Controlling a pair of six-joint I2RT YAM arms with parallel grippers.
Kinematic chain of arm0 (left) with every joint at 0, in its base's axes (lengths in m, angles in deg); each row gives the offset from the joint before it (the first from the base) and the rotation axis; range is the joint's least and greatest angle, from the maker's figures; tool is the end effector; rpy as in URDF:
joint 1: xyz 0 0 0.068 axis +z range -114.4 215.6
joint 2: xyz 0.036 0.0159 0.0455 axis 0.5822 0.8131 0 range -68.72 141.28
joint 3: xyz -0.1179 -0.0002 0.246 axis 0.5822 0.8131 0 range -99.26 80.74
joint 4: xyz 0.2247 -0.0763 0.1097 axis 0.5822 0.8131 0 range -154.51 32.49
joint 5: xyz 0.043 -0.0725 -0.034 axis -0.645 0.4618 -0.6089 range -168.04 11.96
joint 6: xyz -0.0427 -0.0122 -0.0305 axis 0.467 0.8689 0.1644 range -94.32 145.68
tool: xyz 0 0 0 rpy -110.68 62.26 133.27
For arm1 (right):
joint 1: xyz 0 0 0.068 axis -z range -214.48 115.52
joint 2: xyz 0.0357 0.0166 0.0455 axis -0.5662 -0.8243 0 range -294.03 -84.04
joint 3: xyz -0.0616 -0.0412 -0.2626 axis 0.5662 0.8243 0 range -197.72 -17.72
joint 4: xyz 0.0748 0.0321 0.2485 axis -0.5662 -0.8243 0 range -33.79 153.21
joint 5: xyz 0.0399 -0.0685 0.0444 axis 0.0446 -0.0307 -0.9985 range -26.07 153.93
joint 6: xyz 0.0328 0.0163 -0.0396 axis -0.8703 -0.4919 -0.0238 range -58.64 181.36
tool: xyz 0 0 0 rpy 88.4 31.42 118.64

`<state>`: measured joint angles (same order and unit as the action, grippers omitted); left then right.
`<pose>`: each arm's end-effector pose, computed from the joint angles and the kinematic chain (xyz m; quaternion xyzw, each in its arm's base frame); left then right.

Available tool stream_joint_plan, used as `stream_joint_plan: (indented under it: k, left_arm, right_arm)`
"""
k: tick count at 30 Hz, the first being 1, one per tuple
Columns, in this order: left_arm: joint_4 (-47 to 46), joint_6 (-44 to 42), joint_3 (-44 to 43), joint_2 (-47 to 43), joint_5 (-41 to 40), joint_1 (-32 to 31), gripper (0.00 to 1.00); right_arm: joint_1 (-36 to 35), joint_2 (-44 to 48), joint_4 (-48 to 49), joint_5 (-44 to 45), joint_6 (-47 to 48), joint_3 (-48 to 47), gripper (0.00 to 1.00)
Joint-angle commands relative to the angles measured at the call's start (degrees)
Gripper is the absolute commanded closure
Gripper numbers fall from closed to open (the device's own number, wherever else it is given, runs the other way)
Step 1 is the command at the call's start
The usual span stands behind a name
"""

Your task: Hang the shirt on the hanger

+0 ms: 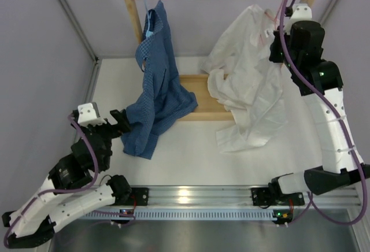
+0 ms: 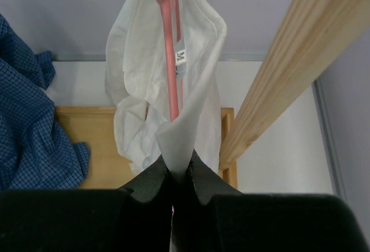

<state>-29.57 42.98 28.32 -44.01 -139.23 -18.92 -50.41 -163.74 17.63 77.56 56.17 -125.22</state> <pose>0.0599 -0.0305 0.3795 -0.1127 0.7195 -0.0245 0.6849 0.2572 0.0647 0.5074 -0.0054 0.8052 0.0129 0.5928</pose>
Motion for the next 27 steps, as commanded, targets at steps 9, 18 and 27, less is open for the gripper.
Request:
stream_joint_plan:
  k: [9, 18, 27]
  left_arm:
    - [-2.0, -1.8, -0.4, 2.3, -1.5, 0.3, 0.02]
    - [-4.5, -3.9, -0.9, 6.6, 9.5, 6.7, 0.02]
    - [-0.3, -4.2, -0.5, 5.2, 21.0, 19.9, 0.02]
  right_arm:
    - [2.7, 14.3, -1.0, -8.6, -2.0, 10.5, 0.01]
    - [2.7, 38.1, -0.6, -7.6, -1.7, 33.3, 0.0]
    - [2.7, 58.2, -1.2, -1.2, 1.2, 48.2, 0.01]
